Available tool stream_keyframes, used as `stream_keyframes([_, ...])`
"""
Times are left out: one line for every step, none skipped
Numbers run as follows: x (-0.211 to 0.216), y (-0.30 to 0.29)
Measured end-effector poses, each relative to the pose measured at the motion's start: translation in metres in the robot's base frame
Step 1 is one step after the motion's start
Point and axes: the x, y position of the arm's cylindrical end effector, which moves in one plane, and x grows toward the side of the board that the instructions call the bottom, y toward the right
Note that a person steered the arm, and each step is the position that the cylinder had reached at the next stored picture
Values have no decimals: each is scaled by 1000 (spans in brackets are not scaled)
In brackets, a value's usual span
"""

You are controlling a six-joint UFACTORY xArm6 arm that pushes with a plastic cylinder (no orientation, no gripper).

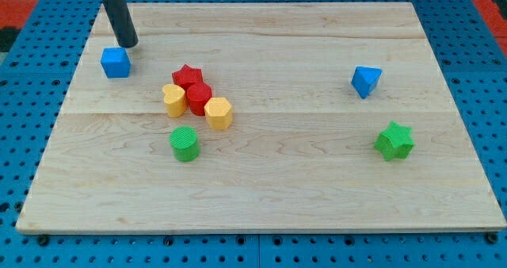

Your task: Place the cube above the red star

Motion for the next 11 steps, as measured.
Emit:
stream_keyframes([12,-23])
stream_keyframes([9,-10])
stream_keyframes([5,-37])
stream_keyframes([27,-75])
stream_keyframes([59,-51])
stream_keyframes([82,-47])
stream_keyframes([75,-7])
stream_keyframes([47,44])
stream_keyframes([39,64])
stream_keyframes([39,64])
stream_keyframes([39,74])
